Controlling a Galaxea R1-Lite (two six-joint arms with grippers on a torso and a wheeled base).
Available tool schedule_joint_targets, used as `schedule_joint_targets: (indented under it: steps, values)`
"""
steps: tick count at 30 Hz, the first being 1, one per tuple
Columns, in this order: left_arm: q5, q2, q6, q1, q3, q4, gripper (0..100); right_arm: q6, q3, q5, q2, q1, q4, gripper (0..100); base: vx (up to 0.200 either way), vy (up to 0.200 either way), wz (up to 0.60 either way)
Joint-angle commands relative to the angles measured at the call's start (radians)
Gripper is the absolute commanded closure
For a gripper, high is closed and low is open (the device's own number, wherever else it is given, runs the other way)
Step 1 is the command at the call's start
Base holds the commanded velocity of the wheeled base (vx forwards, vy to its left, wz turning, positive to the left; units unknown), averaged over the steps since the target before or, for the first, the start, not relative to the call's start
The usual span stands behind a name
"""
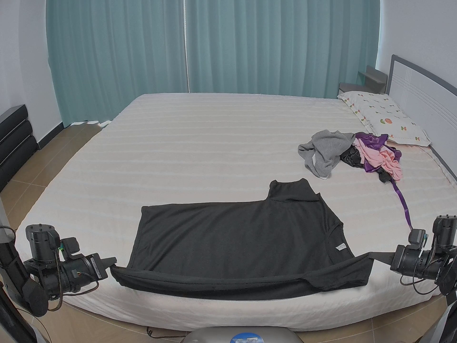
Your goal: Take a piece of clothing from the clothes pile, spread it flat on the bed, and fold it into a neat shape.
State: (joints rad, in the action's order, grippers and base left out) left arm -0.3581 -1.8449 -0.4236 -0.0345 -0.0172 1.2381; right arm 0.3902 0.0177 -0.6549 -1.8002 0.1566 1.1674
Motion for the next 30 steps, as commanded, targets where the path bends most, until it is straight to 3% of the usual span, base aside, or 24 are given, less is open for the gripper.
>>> schedule_joint_targets:
  steps: [1, 20, 30]
  values:
    - [-0.005, 0.069, 0.008, 0.001, 0.017, -0.046, 100, -0.011, -0.018, 0.001, 0.039, 0.000, -0.038, 100, 0.000, 0.000, 0.00]
    - [0.007, 0.096, 0.025, -0.004, 0.017, -0.216, 100, -0.059, -0.018, 0.011, 0.125, 0.014, -0.184, 100, 0.000, 0.000, 0.00]
    - [0.019, 0.001, 0.016, -0.002, -0.023, -0.244, 100, -0.086, 0.027, 0.014, 0.024, 0.015, -0.198, 100, 0.000, 0.000, 0.00]
